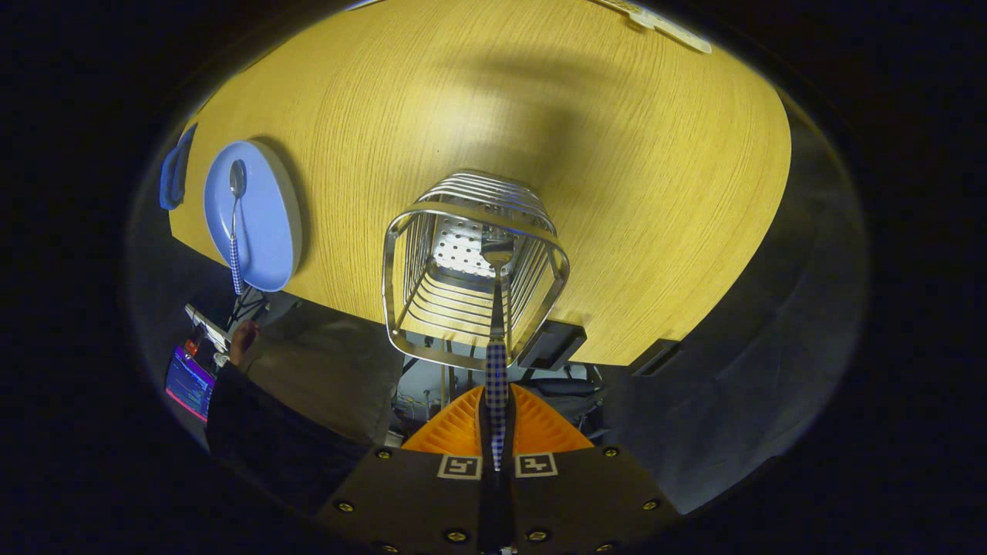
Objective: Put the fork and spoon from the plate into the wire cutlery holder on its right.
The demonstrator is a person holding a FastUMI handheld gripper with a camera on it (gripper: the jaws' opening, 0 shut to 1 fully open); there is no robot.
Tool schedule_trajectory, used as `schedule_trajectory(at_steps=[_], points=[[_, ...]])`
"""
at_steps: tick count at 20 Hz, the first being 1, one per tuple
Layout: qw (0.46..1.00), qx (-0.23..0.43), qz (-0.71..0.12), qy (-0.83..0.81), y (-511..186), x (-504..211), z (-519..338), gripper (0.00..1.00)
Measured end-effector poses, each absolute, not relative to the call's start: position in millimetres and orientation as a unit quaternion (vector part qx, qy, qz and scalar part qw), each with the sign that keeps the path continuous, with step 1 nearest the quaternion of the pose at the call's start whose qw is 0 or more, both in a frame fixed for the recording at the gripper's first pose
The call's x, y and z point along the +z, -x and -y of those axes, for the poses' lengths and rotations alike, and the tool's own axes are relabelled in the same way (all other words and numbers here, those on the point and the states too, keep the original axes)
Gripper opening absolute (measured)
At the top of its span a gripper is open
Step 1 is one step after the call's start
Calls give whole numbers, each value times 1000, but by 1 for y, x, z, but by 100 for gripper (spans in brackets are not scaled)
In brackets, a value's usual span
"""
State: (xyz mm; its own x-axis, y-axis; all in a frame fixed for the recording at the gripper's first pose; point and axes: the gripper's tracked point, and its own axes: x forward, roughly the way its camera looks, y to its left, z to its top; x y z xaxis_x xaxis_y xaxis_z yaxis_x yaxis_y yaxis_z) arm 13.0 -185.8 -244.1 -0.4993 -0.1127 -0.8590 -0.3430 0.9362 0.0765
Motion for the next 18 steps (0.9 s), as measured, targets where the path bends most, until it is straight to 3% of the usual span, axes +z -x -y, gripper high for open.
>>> schedule_trajectory(at_steps=[7,13,18], points=[[506,109,-845,132,-17,-241,187,11],[549,118,-821,103,-19,-228,185,11],[587,105,-800,65,-23,-214,183,31]])
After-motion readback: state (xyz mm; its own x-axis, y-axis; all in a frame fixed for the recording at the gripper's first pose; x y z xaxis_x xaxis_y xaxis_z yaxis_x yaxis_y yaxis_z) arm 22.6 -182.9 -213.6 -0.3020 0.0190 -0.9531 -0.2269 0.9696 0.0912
